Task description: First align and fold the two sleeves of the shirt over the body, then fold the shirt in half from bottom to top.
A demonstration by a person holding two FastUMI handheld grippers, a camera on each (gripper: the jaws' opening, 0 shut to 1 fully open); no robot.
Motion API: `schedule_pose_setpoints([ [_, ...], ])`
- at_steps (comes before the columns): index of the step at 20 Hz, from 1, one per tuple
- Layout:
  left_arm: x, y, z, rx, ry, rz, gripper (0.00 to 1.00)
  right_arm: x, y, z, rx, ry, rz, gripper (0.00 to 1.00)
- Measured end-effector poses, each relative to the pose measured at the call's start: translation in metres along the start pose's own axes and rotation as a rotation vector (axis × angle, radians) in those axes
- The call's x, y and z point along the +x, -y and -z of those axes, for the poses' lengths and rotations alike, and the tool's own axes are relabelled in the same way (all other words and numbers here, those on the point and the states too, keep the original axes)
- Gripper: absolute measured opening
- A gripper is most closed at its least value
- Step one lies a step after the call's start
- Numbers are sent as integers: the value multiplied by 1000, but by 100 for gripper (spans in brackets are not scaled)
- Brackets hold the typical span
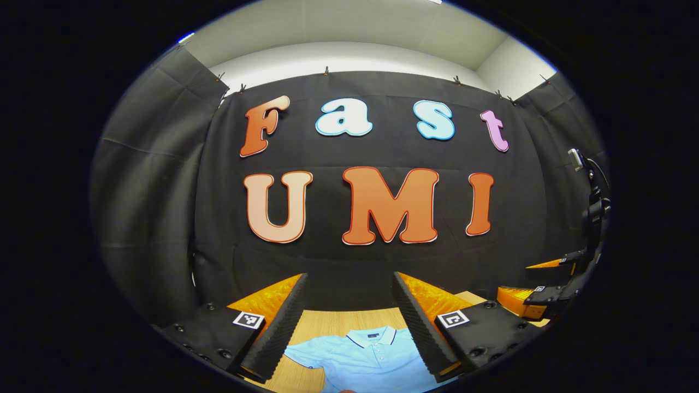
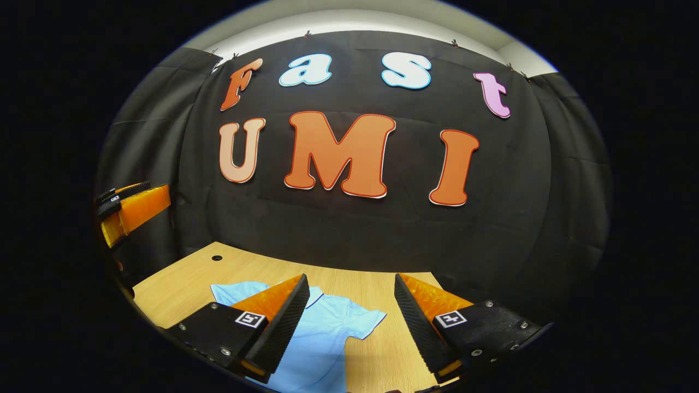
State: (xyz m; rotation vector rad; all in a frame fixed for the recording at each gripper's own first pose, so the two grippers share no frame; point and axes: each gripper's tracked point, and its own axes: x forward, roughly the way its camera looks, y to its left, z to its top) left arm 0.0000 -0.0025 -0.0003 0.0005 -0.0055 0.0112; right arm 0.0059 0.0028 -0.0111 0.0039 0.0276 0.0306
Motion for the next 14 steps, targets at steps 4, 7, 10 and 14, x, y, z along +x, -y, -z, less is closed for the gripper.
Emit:
schedule_pose_setpoints([
  [4,-3,0,-2,6,7,-2,99,1,2,5,-2,-14,2,98],
  [7,-5,2,-4,7,11,0,99,3,3,12,2,-39,4,97],
  [10,-6,4,-9,11,27,-3,99,8,3,15,7,-54,4,98],
  [14,-7,4,-12,20,39,-7,99,21,6,21,12,-87,9,98],
])
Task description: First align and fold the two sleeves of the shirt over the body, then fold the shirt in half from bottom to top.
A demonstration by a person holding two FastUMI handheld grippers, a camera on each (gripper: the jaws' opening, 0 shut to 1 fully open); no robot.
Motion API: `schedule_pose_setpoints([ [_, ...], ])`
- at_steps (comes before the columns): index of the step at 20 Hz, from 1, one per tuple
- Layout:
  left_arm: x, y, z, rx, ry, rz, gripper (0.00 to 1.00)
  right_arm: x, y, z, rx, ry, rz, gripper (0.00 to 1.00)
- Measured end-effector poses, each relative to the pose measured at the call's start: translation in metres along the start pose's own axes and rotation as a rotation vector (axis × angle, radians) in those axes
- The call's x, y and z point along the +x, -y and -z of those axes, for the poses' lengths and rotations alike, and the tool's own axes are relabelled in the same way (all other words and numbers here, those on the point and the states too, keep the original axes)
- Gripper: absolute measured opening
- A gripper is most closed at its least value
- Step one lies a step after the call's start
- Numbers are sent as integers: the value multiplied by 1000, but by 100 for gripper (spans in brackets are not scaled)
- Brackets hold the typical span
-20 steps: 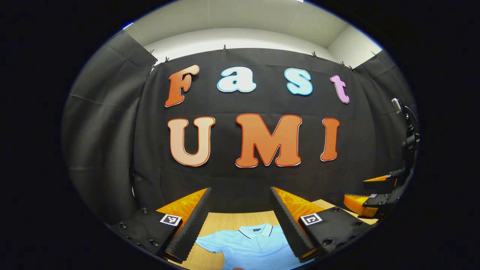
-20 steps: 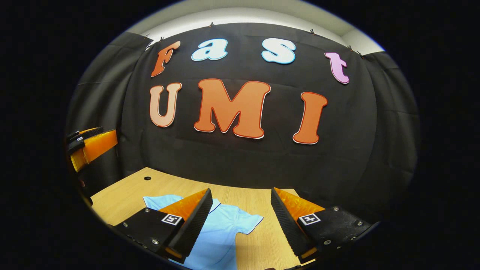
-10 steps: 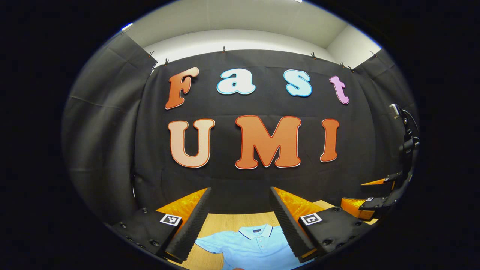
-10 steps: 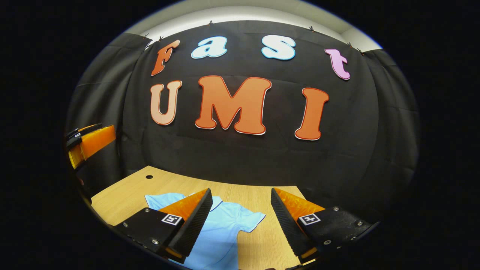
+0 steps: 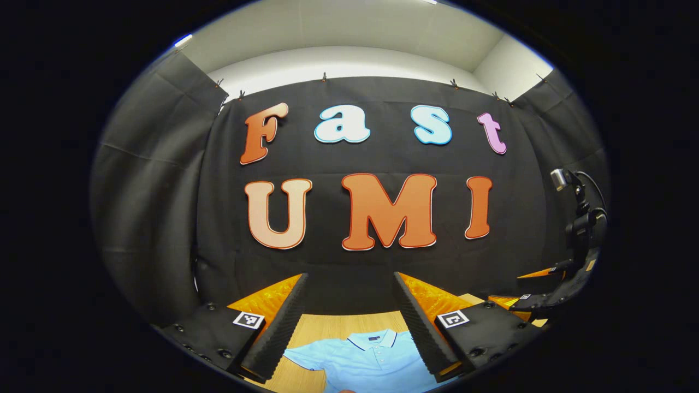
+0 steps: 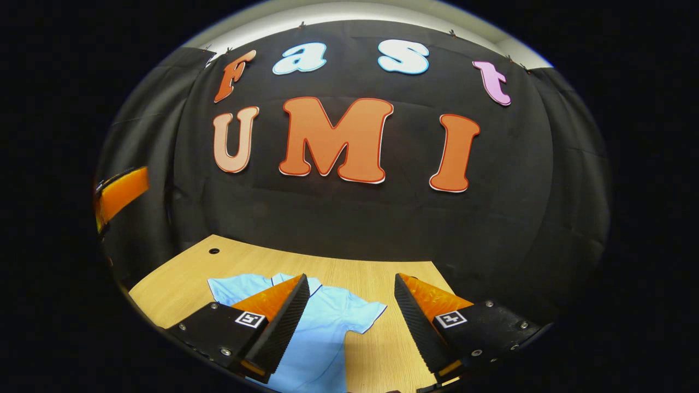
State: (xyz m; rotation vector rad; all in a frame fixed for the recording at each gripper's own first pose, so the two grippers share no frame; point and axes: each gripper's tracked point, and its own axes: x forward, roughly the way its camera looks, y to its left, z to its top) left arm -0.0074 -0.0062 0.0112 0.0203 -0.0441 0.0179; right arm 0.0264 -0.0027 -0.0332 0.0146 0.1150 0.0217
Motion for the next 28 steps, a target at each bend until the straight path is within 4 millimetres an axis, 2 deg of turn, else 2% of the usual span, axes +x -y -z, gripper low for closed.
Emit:
schedule_pose_setpoints([
  [5,2,-1,-6,15,19,-11,99,24,8,16,-10,-74,4,98],
  [11,7,-10,4,6,-7,-67,99,58,12,46,32,-208,-9,97],
  [13,8,-12,5,17,-12,-85,98,71,13,61,31,-265,-14,97],
  [17,9,-19,16,39,-46,-141,99,90,10,107,43,-451,-39,97],
  [22,7,-31,26,60,-82,-221,99,119,8,134,55,-546,-86,96],
  [28,2,-34,36,102,-134,-305,100,147,17,179,48,-689,-87,96],
])
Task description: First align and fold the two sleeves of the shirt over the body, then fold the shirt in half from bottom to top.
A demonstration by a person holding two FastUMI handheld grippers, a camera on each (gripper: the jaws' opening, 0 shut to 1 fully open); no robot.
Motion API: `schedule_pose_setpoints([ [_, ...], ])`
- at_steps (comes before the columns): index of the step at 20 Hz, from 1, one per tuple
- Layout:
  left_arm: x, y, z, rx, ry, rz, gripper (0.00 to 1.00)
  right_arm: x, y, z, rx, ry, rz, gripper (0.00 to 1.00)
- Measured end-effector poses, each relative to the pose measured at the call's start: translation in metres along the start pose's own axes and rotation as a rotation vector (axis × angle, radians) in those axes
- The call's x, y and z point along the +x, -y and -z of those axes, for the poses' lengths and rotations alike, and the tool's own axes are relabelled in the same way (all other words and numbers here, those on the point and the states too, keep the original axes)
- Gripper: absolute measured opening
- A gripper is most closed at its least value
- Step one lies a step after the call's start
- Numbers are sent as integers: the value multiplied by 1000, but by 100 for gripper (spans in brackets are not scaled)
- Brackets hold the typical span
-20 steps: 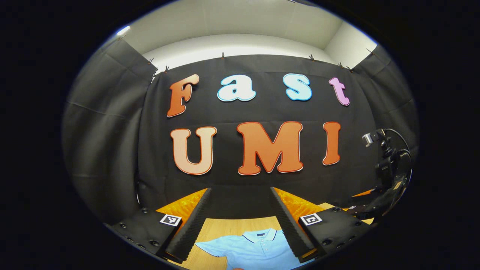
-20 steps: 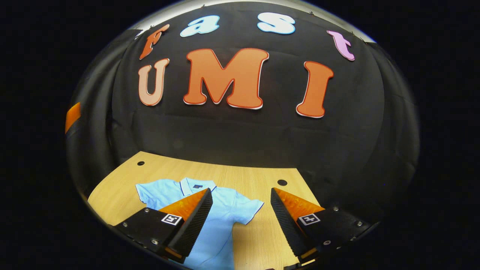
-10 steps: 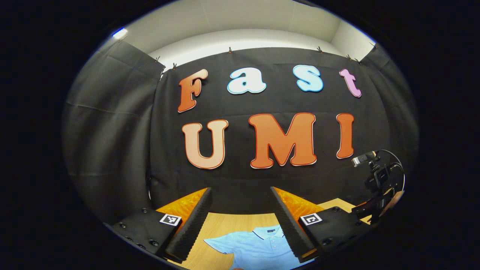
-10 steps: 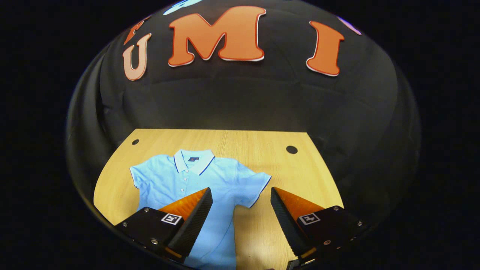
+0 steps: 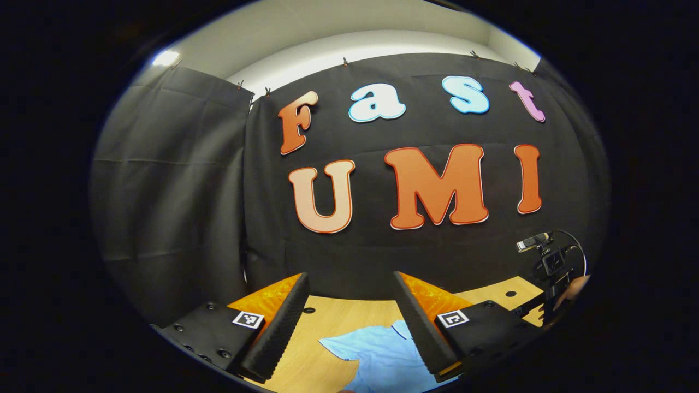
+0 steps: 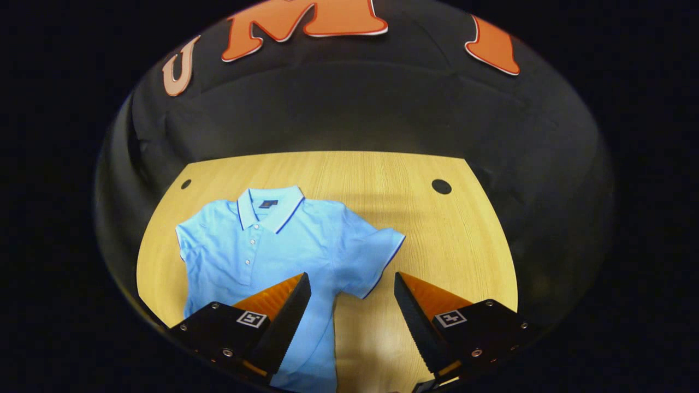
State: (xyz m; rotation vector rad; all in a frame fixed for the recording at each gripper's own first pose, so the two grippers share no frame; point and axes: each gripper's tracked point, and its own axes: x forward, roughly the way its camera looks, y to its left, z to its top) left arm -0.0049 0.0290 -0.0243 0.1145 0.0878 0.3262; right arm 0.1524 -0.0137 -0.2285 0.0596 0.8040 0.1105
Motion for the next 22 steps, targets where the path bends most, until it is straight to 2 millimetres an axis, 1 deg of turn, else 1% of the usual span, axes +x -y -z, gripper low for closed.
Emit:
schedule_pose_setpoints([
  [4,-1,-3,4,34,-25,-50,99,26,6,6,18,-71,-9,95],
  [6,-4,-3,9,42,-46,-69,100,39,11,12,42,-123,-18,95],
  [10,-7,-6,11,64,-66,-98,100,70,22,27,75,-212,-2,95],
  [11,-8,-6,10,67,-70,-106,100,78,25,30,75,-221,7,97],
  [12,-7,-5,13,71,-73,-110,100,85,26,32,71,-230,11,93],
  [13,-8,-4,13,76,-76,-113,100,92,27,36,68,-244,14,92],
  [16,-13,3,13,95,-80,-108,100,105,32,44,73,-282,16,88],
  [20,-9,12,15,112,-89,-101,99,117,31,48,88,-295,16,82],
  [21,-9,12,14,116,-86,-102,99,120,32,50,93,-299,17,82],
  [22,-9,14,13,120,-85,-99,100,121,33,47,93,-290,26,81],
])
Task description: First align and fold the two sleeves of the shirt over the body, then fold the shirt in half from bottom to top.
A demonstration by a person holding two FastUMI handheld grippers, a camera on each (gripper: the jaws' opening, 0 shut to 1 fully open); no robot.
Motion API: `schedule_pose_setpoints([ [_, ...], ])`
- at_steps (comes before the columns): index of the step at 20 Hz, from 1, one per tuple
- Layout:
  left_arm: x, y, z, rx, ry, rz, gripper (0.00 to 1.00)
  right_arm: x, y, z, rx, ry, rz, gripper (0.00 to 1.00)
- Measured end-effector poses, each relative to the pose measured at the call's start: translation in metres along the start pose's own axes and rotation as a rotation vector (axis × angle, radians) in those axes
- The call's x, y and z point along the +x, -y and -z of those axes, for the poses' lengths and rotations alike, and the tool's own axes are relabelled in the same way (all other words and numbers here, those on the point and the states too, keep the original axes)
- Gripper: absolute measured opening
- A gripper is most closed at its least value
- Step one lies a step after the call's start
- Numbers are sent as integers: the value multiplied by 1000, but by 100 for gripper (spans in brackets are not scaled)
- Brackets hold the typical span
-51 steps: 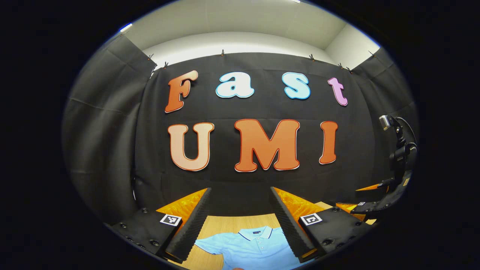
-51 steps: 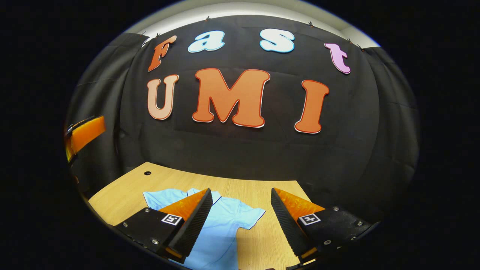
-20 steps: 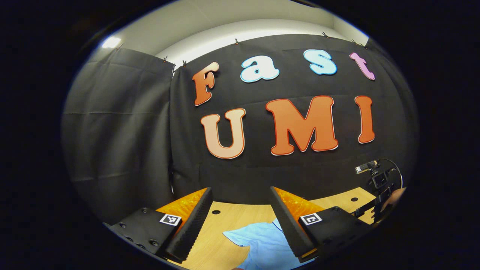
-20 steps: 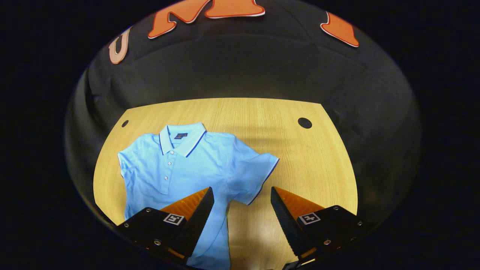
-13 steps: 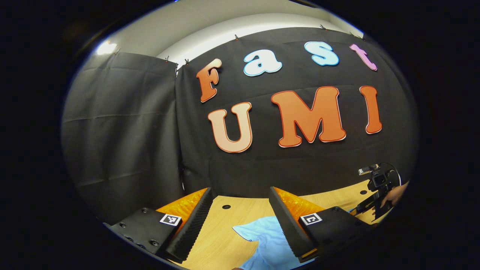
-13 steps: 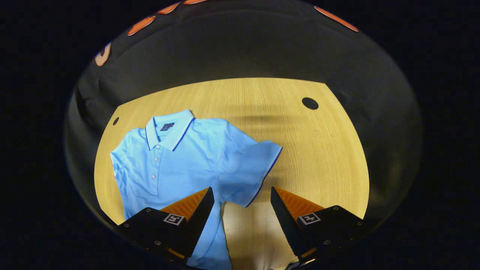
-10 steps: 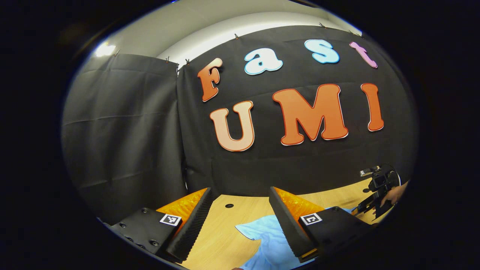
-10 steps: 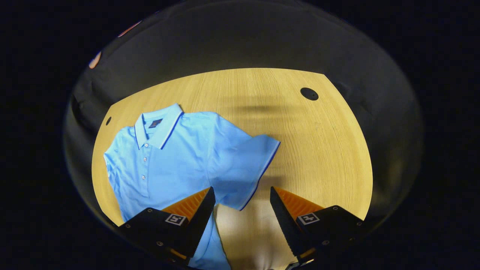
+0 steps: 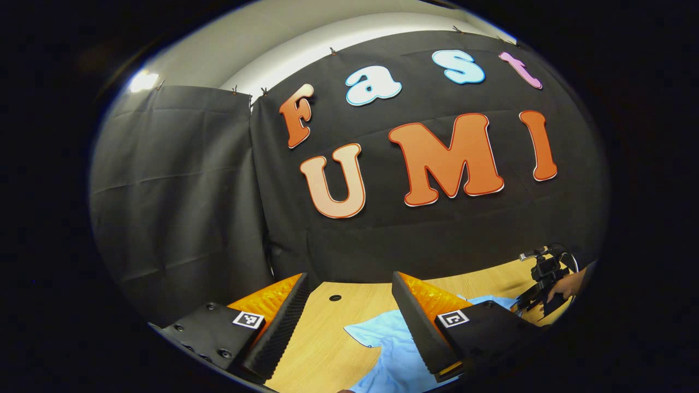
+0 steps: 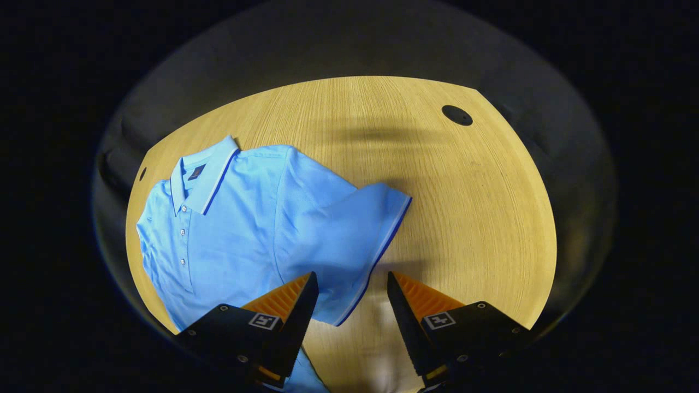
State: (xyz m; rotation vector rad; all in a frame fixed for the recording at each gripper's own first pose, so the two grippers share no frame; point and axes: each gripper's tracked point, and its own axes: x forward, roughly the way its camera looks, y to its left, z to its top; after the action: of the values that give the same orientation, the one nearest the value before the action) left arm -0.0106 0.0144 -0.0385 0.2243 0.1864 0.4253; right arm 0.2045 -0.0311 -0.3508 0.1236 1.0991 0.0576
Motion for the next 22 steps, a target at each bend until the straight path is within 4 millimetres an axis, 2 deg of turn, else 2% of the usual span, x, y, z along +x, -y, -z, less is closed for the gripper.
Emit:
schedule_pose_setpoints([
  [3,1,2,0,6,-5,-1,99,2,1,-1,-14,15,35,75],
  [4,0,2,1,4,-5,-1,99,3,-1,-1,-3,21,40,66],
  [5,0,3,1,2,-6,1,99,2,-4,-2,13,29,49,63],
  [7,-1,6,-1,0,-2,2,99,2,-13,-4,-3,48,55,43],
  [8,-1,8,-2,0,4,5,99,5,-16,-5,-9,51,62,25],
  [10,-6,7,-7,8,19,5,100,2,-17,-6,5,52,46,11],
  [12,-11,1,-8,8,27,-7,99,0,-20,-8,66,43,-20,6],
  [15,-17,-10,-3,-8,14,-32,100,-10,-24,-17,103,79,-91,4],
  [19,-21,-18,1,-19,4,-56,100,-31,-47,-36,82,159,-169,5],
  [22,-22,-27,2,-17,6,-71,99,-43,-73,-47,16,203,-214,4],
])
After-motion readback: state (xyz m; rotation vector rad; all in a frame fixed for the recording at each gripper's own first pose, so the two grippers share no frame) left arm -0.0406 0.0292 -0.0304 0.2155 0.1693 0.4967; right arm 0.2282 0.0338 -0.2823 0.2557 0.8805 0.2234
